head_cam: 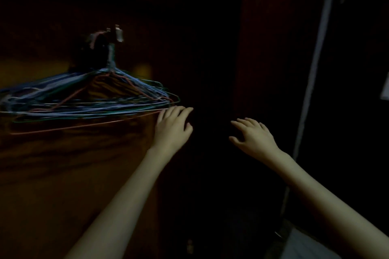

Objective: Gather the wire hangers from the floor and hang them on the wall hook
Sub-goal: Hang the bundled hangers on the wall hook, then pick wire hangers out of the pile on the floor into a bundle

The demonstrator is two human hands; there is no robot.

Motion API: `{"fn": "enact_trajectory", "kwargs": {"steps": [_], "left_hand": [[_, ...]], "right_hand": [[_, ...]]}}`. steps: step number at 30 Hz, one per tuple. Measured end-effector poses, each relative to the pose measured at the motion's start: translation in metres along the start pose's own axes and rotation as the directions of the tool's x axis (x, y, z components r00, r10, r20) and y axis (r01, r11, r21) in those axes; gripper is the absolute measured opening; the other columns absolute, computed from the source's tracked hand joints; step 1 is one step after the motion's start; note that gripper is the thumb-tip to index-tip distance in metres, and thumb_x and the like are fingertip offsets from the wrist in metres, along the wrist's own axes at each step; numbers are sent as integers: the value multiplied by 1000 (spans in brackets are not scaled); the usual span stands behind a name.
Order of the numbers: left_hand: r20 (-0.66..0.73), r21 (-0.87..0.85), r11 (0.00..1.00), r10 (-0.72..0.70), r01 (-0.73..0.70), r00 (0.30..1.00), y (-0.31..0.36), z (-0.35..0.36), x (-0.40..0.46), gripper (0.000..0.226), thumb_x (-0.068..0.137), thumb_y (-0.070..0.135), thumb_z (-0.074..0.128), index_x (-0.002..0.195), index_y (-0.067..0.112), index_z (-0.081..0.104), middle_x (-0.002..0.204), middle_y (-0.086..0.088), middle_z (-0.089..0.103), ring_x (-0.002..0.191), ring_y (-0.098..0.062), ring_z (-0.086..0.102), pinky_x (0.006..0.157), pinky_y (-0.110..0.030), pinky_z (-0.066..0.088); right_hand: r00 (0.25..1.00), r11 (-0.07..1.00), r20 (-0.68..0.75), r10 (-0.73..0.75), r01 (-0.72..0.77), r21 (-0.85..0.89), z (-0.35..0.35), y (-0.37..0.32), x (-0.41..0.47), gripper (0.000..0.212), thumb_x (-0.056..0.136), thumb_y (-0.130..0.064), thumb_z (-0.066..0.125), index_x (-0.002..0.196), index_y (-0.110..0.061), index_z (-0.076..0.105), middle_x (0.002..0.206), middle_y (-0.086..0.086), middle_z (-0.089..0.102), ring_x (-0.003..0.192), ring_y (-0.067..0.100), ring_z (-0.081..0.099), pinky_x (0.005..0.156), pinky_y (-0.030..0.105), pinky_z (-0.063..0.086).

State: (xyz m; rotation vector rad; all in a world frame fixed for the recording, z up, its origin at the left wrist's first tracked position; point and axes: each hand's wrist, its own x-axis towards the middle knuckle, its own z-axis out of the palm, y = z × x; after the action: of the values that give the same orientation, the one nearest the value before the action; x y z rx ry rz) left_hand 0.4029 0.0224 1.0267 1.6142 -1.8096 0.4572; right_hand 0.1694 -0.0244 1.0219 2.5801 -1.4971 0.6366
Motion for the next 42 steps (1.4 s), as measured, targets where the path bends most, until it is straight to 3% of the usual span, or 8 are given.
{"fn": "enact_trajectory", "kwargs": {"steps": [5,11,16,21,29,37,42], "left_hand": [[30,-130,982,139,-134,990,111,60,26,47,95,25,44,141,25,38,142,4,43,137,-12,30,117,-37,11],[131,-299,915,321,-272,938,239,136,42,47,96,29,43,143,28,35,143,5,43,136,-12,32,116,-36,14],[195,-367,875,406,-317,893,314,200,33,47,97,32,40,143,28,35,138,4,49,132,-14,38,115,-36,17],[241,-421,836,477,-351,845,360,275,7,46,97,37,40,142,28,36,134,2,53,128,-16,43,112,-36,23],[395,-472,818,529,-328,751,362,442,-99,46,98,43,36,142,27,36,135,2,52,126,-16,44,107,-34,27],[413,-531,776,588,-340,696,319,655,-278,45,97,41,39,139,25,43,130,1,57,119,-18,50,98,-28,33],[417,-550,755,618,-356,667,283,791,-397,67,82,52,22,129,17,55,111,-6,67,100,-24,62,88,-32,43]], "right_hand": [[976,972,12,215,-213,-103,-26,94,-56,56,93,-46,45,144,-28,31,150,-4,33,141,16,22,114,42,18],[896,881,-18,445,-441,-169,-55,198,-125,55,93,-45,47,142,-25,35,147,-1,39,139,17,28,114,44,23],[836,815,-84,542,-547,-192,-50,264,-176,54,94,-43,46,142,-22,36,145,1,42,137,19,33,112,42,27],[803,782,-76,591,-593,-190,1,319,-221,53,94,-42,45,142,-21,36,143,0,45,135,17,35,111,39,28],[726,709,-36,687,-681,-183,160,384,-297,51,95,-40,44,141,-20,37,142,-1,45,132,17,38,106,36,30],[657,653,48,752,-735,-183,419,434,-400,51,95,-40,44,141,-20,38,142,1,45,130,19,40,104,33,32],[638,643,99,763,-734,-218,585,462,-467,51,95,-42,43,141,-22,36,144,-1,43,132,18,38,103,33,32]]}}
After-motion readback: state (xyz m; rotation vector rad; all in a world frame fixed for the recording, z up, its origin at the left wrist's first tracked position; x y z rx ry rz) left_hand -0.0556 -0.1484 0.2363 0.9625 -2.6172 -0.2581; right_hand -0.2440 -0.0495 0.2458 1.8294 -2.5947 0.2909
